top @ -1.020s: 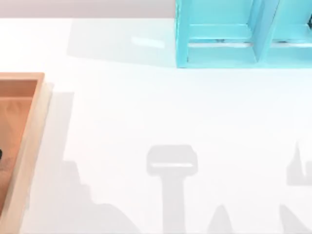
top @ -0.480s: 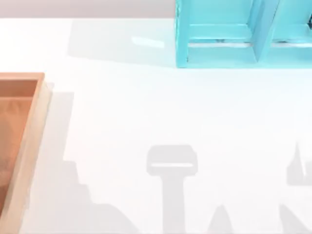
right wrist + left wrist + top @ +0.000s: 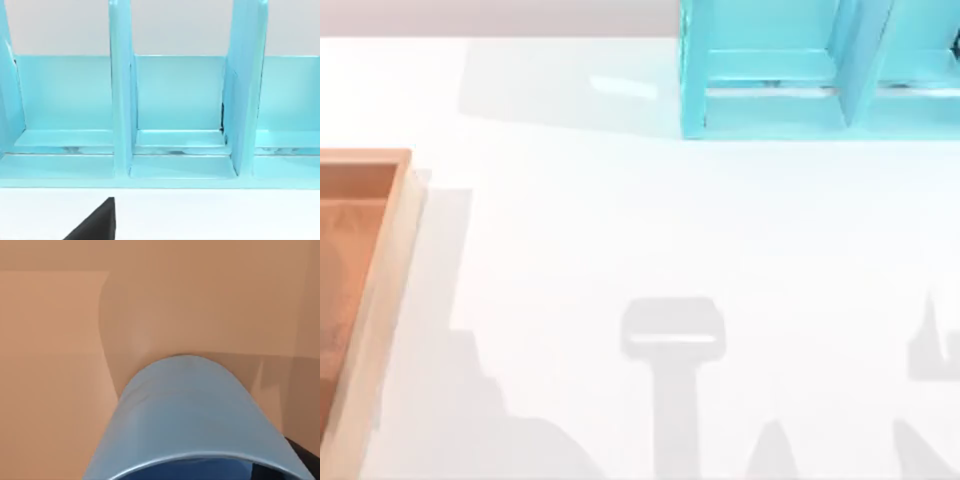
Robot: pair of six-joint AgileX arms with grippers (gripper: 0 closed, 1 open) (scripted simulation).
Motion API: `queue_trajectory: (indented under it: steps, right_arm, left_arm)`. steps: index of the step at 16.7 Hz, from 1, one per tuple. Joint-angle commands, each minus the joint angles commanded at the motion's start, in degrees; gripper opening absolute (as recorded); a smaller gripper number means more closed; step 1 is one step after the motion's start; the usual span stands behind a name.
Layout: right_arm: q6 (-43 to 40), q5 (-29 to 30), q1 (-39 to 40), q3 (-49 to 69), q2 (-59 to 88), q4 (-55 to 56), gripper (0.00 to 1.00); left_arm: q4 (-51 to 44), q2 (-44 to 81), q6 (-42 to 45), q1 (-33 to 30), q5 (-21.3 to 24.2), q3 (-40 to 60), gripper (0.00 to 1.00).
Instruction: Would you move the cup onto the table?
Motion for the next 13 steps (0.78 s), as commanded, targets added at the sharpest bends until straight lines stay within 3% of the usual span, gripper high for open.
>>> queue_trajectory:
  steps: [8,13]
  right_arm:
    - [0.0,0.0,0.0,0.0,0.0,0.0,1.00]
    - [0.0,0.0,0.0,0.0,0.0,0.0,1.00]
  left_arm:
    - [-0.1,-0.2,-0.7,0.1,0.0,0.7,0.00]
    - [-2.9,-1.9,-8.3,-2.1,-0.5,7.6,0.00]
